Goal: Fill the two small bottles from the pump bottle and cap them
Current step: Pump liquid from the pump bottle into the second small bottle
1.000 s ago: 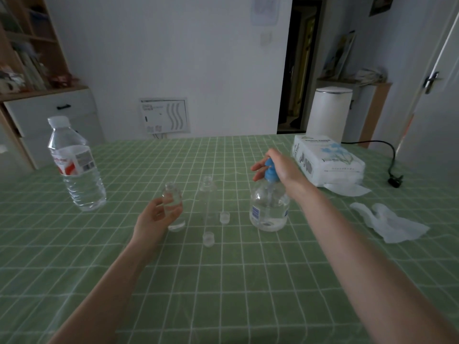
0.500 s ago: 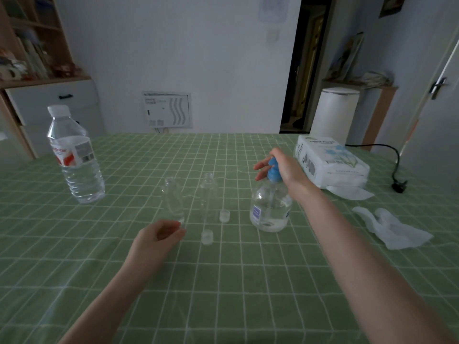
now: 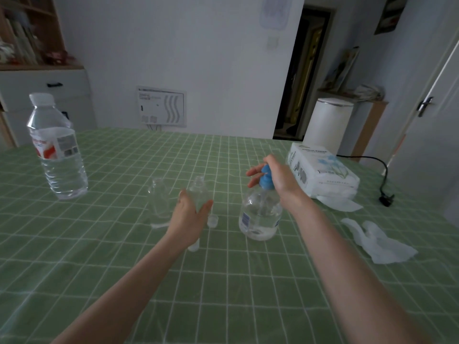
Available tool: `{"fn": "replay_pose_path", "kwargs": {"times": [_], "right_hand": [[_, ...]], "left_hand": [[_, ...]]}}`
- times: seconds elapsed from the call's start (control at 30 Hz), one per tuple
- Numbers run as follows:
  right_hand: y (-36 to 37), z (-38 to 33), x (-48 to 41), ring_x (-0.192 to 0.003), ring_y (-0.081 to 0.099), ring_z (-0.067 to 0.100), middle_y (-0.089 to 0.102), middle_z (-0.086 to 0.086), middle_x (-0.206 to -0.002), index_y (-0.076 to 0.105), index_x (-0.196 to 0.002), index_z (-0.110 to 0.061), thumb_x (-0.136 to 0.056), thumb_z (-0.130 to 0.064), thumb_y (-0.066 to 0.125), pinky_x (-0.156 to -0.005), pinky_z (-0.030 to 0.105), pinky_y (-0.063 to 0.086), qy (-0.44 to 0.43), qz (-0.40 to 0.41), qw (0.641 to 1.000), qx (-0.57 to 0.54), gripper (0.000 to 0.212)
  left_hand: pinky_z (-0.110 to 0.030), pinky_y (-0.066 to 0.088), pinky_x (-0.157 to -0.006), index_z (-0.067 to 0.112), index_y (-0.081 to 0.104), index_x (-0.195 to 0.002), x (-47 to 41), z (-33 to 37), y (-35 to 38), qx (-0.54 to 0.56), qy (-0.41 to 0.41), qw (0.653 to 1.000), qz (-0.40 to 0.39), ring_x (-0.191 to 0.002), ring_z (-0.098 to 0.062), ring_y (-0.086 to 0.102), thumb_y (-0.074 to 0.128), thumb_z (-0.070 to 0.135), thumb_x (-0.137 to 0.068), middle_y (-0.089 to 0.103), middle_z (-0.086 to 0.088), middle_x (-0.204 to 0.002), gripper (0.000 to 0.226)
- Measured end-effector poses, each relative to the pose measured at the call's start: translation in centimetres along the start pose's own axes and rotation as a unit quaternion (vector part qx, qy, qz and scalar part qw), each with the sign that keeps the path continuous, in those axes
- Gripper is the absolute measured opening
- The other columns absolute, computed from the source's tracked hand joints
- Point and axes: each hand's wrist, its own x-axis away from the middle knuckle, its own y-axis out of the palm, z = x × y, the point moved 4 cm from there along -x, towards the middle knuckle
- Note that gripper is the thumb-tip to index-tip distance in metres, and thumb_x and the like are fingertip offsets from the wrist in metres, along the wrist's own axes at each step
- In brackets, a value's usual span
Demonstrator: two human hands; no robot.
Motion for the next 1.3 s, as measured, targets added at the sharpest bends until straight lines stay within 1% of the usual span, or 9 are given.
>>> {"fn": "replay_pose_path", "kwargs": {"times": [0.13, 0.23, 0.4, 0.63, 0.77, 0.9, 1.03, 1.2, 1.3], "right_hand": [[-0.1, 0.1, 0.1, -0.049, 0.057, -0.001, 0.067, -0.003, -0.051, 0.070, -0.088, 0.001, -0.096, -0.027, 0.028, -0.064, 0.022, 0.037, 0.003, -0.003, 1.000, 0.006, 0.051], [0.0, 0.1, 0.1, -0.046, 0.056, -0.003, 0.067, -0.005, -0.051, 0.068, -0.095, 0.006, -0.097, -0.027, 0.028, -0.065, 0.022, 0.037, 0.003, -0.005, 1.000, 0.004, 0.052], [0.0, 0.0, 0.3, -0.063, 0.055, 0.011, 0.069, 0.000, -0.059, 0.070, -0.078, -0.011, -0.097, -0.029, 0.028, -0.065, 0.026, 0.039, -0.001, 0.003, 1.000, 0.010, 0.050], [-0.2, 0.0, 0.3, -0.059, 0.052, 0.012, 0.066, -0.005, -0.054, 0.067, -0.075, -0.011, -0.096, -0.030, 0.031, -0.061, 0.027, 0.040, -0.007, 0.023, 1.000, 0.002, 0.045], [-0.2, 0.2, 0.1, -0.076, 0.050, 0.021, 0.057, 0.027, -0.088, 0.066, -0.104, 0.003, -0.098, -0.034, 0.028, -0.066, 0.030, 0.042, -0.002, 0.037, 0.999, 0.026, 0.053], [-0.2, 0.2, 0.0, -0.078, 0.049, 0.022, 0.051, 0.038, -0.090, 0.063, -0.108, 0.008, -0.097, -0.035, 0.028, -0.072, 0.033, 0.042, -0.006, 0.028, 0.999, 0.023, 0.056], [-0.1, 0.3, 0.1, -0.078, 0.052, 0.023, 0.060, 0.022, -0.084, 0.067, -0.098, 0.003, -0.097, -0.036, 0.028, -0.077, 0.037, 0.045, -0.006, 0.016, 1.000, 0.017, 0.055], [-0.2, 0.3, 0.0, -0.056, 0.057, 0.011, 0.066, 0.002, -0.062, 0.068, -0.069, -0.016, -0.097, -0.035, 0.027, -0.055, 0.021, 0.048, -0.025, 0.005, 1.000, -0.002, 0.053], [-0.2, 0.5, -0.1, -0.060, 0.053, 0.017, 0.063, 0.008, -0.067, 0.067, -0.069, -0.013, -0.097, -0.033, 0.028, -0.049, 0.017, 0.046, -0.027, -0.004, 1.000, -0.015, 0.052]], "left_hand": [[-0.029, 0.036, -0.073, 0.001, 0.041, -0.125, -1.1, -0.1, 0.4, -0.017, 0.019, 1.000, 0.017, -0.087, -0.015, 0.047, 0.052, 0.029, -0.094, 0.053, -0.015, -0.126, 0.044], [-0.028, 0.035, -0.078, 0.004, 0.042, -0.127, -1.5, -0.2, 0.1, 0.002, 0.025, 1.000, 0.008, -0.095, -0.014, 0.046, 0.054, 0.029, -0.092, 0.051, -0.010, -0.129, 0.045], [-0.024, 0.042, -0.081, 0.015, 0.049, -0.123, -0.2, 1.8, -1.2, 0.078, 0.084, 0.993, 0.015, -0.101, -0.011, 0.057, 0.061, 0.035, -0.086, 0.060, 0.002, -0.117, 0.043], [-0.013, 0.049, -0.054, 0.029, 0.059, -0.099, 2.4, 5.2, 1.4, 0.159, 0.103, 0.971, -0.145, -0.063, 0.002, 0.063, 0.064, 0.042, -0.079, 0.065, 0.003, -0.087, 0.024], [-0.018, 0.045, -0.058, 0.033, 0.061, -0.095, 2.2, 5.1, 2.6, 0.184, 0.090, 0.964, -0.170, -0.060, 0.005, 0.059, 0.065, 0.040, -0.079, 0.065, 0.004, -0.083, 0.018], [-0.012, 0.046, -0.057, 0.036, 0.063, -0.094, 1.9, 5.1, 2.9, 0.208, 0.090, 0.956, -0.184, -0.065, 0.002, 0.062, 0.065, 0.040, -0.080, 0.069, 0.003, -0.087, 0.015], [-0.017, 0.047, -0.062, 0.037, 0.064, -0.095, 1.8, 5.3, 3.1, 0.221, 0.091, 0.951, -0.198, -0.077, -0.009, 0.066, 0.064, 0.046, -0.072, 0.071, 0.002, -0.091, 0.025], [-0.019, 0.050, -0.061, 0.032, 0.067, -0.093, 1.7, 5.8, 3.4, 0.250, 0.092, 0.941, -0.209, -0.072, -0.009, 0.065, 0.068, 0.043, -0.076, 0.072, 0.000, -0.087, 0.020], [-0.012, 0.047, -0.053, 0.026, 0.067, -0.092, 2.0, 6.5, 3.6, 0.284, 0.091, 0.931, -0.211, -0.059, 0.001, 0.061, 0.064, 0.046, -0.069, 0.069, 0.011, -0.068, 0.030]]}}
